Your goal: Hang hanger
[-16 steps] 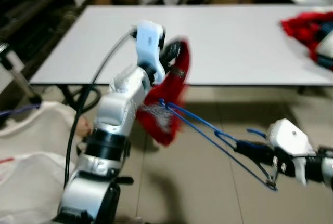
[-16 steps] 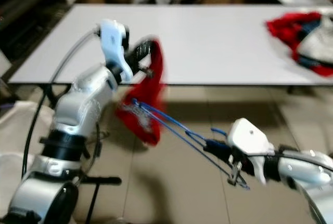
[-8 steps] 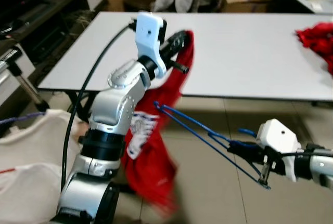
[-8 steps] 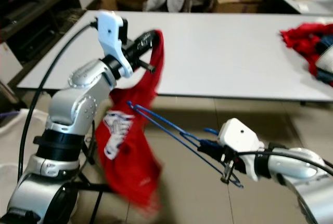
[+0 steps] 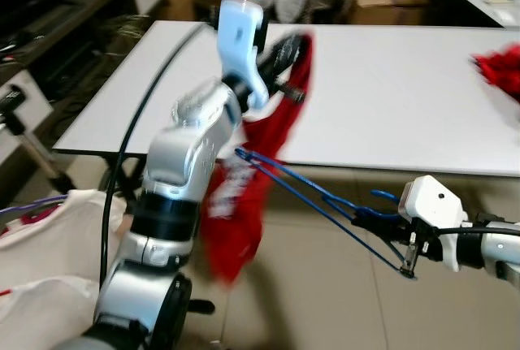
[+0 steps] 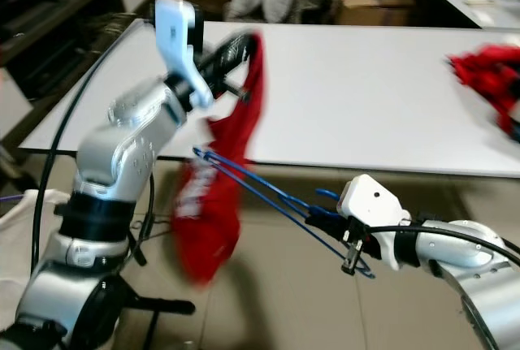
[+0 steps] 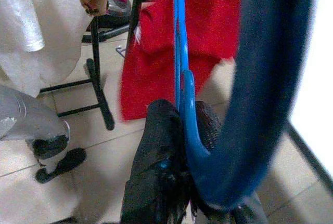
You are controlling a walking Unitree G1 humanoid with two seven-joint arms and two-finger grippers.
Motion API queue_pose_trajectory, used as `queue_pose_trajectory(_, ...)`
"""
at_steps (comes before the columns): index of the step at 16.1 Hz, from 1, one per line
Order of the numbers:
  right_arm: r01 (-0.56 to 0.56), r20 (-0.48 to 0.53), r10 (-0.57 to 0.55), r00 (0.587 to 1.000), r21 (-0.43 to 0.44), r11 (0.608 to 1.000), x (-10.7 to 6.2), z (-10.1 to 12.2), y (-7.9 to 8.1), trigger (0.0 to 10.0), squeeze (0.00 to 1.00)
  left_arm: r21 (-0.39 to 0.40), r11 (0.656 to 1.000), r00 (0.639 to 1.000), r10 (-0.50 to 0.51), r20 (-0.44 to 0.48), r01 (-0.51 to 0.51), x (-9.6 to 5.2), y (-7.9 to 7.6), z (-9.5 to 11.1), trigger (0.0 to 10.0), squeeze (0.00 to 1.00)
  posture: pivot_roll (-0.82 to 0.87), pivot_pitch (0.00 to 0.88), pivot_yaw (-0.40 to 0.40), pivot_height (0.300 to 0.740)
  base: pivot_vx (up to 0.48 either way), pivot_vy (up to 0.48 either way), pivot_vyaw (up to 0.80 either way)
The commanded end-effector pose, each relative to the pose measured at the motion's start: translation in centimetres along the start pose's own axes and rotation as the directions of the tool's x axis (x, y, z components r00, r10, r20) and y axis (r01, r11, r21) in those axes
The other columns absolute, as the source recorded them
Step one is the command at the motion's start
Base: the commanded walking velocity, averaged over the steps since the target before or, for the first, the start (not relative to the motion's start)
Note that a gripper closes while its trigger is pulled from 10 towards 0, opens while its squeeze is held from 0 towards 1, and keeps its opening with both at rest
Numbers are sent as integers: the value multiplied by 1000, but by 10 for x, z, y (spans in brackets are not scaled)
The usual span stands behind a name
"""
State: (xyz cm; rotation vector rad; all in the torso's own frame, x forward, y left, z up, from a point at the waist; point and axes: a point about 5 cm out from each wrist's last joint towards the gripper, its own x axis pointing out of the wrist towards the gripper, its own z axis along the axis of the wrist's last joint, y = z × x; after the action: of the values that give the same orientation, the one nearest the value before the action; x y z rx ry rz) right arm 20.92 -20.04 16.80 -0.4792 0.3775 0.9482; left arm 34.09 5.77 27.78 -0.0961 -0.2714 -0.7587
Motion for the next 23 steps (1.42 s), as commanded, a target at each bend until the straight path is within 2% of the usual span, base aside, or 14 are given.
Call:
queue_pose_trajectory(1, -12, 7, 12, 1000, -21, 1000, 2, 3, 0, 10000, 0, -11, 1000, 1000, -8, 24, 8, -2, 2, 6, 10000, 0, -72, 0, 26, 740, 330, 0, 0)
queue_pose_trajectory(3, -6, 8, 7, 1000, -21, 1000, 4, 3, -3, 10000, 0, -50, 998, 997, -46, 58, 49, 3, -5, 14, 10000, 0, -69, 0, 27, 740, 334, 0, 0)
queue_pose_trajectory(6, 2, 10, -1, 1000, -22, 1000, 5, 3, -5, 10000, 0, -65, 994, 994, -85, 75, 90, 7, -11, 20, 10000, 0, -65, 0, 27, 740, 333, 0, 0)
queue_pose_trajectory(11, 8, 21, -8, 1000, -10, 1000, 6, 4, -5, 10000, 0, -71, 995, 996, -72, 62, 76, 6, -9, 17, 10000, 0, -63, 0, 28, 740, 335, 0, -563)
queue_pose_trajectory(18, -19, 25, 20, 999, -38, 999, 8, 7, -10, 10000, 0, -73, 996, 996, -54, 72, 59, 5, -4, 21, 10000, 0, -61, 0, 24, 740, 336, 0, 0)
queue_pose_trajectory(20, 23, -11, -24, 1000, -94, 995, 15, 5, -32, 10000, 0, -81, 994, 993, -62, 97, 70, 6, -4, 28, 10000, 0, -63, 0, 26, 740, 337, 0, 0)
queue_pose_trajectory(22, 86, -46, -95, 994, -158, 984, 19, 8, -61, 10000, 0, -87, 994, 990, -59, 126, 70, 6, -1, 37, 10000, 0, -63, 0, 24, 740, 334, 0, 0)
queue_pose_trajectory(23, 191, -63, -209, 976, -224, 956, 21, 16, -94, 10000, 0, -91, 993, 986, -54, 160, 69, 6, 3, 47, 10000, 0, -61, 0, 14, 740, 334, 0, 0)
